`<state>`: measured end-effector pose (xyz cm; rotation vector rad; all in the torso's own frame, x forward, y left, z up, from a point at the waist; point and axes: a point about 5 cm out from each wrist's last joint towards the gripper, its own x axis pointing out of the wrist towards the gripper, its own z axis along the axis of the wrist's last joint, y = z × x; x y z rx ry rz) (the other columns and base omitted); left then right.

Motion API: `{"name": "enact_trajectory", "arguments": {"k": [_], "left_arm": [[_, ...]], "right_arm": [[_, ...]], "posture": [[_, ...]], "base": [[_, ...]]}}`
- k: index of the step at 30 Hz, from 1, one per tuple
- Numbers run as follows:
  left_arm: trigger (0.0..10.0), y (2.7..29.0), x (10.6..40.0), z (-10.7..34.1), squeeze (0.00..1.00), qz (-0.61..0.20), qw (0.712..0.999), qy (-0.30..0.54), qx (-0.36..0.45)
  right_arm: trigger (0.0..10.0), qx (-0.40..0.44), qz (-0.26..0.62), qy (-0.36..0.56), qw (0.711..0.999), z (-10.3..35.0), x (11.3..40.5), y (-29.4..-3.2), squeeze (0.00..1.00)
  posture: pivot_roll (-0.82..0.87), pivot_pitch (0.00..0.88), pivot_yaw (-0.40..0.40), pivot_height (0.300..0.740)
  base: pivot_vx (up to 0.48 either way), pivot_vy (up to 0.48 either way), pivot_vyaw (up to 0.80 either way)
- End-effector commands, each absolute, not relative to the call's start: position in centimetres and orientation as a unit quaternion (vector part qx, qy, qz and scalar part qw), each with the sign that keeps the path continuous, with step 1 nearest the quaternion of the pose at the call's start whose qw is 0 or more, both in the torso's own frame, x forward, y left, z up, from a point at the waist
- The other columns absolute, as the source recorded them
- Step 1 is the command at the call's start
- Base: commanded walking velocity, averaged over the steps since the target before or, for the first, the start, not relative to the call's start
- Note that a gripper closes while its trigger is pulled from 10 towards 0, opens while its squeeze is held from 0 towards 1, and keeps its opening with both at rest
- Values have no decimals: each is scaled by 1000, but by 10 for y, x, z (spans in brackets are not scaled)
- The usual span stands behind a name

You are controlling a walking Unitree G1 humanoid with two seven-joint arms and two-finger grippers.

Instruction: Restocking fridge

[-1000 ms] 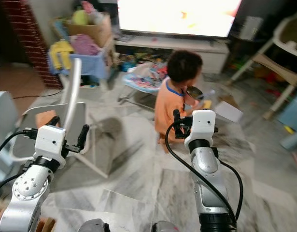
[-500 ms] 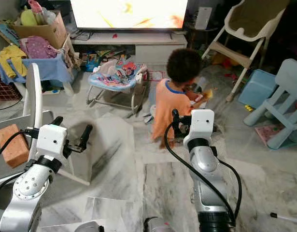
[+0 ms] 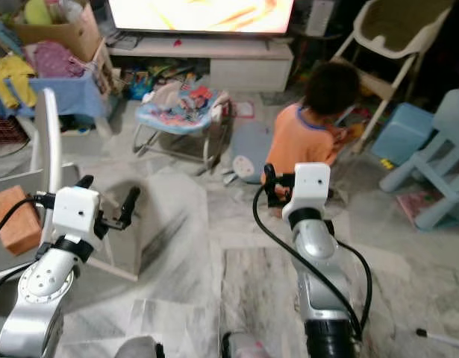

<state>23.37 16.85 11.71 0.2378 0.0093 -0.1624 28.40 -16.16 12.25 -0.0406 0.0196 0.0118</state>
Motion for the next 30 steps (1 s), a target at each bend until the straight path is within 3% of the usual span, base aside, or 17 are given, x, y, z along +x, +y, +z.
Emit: {"name": "enact_trajectory", "arguments": {"k": [1,26,30], "left_arm": [[10000,169,233,119,0,-79,990,5,118],[10000,169,236,120,0,-73,989,4,130],[10000,168,234,119,0,-73,988,6,133]], "right_arm": [[10000,-21,3,18,1000,119,285,-164,0],[10000,-31,15,5,999,123,295,-161,0],[10000,-27,19,7,999,121,294,-158,0]], "posture": [[113,40,-27,740],[141,38,-28,740],[154,36,-33,740]], "base": [[-364,0,0],[-365,0,0],[-362,0,706]]}}
